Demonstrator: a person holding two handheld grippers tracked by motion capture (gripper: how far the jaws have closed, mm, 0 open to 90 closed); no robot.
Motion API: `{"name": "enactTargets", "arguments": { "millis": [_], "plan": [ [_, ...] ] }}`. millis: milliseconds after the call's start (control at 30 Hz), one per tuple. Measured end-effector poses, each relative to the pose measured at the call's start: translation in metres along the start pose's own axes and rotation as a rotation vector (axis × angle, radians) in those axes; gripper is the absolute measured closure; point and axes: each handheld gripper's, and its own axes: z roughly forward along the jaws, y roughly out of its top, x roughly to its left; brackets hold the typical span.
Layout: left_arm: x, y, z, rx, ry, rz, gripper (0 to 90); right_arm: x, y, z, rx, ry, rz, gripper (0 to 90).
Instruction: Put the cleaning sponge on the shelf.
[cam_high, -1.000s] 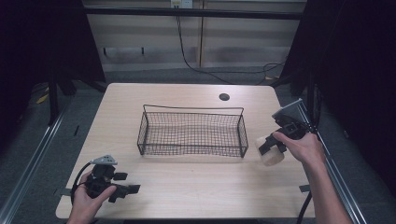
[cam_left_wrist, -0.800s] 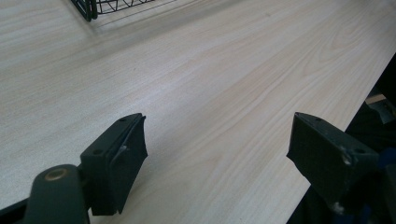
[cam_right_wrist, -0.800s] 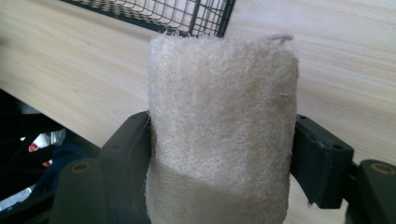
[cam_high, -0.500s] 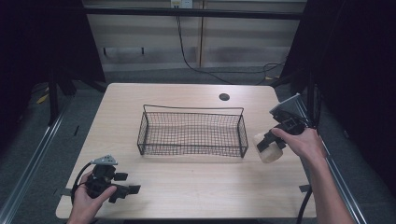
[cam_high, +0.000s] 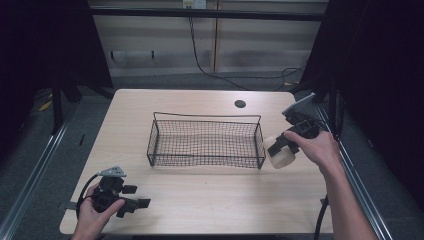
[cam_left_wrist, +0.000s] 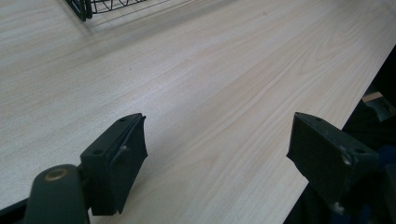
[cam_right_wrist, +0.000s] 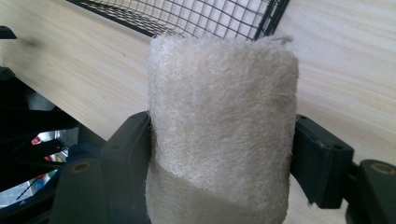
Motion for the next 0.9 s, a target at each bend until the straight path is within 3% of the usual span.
{"name": "enactTargets", "arguments": {
  "millis": [500,900],
  "plan": [
    [0.0,0.0,-0.002,-0.003,-0.003,-0.002,18.9,0.027,0.025,0.001,-0.007,0.003,-0.049,28.2],
    [0.0,0.0,-0.002,-0.003,-0.006,-0.001,18.9,0.047,0.048,0.01,0.025,-0.001,-0.081,28.2]
  ]
}}
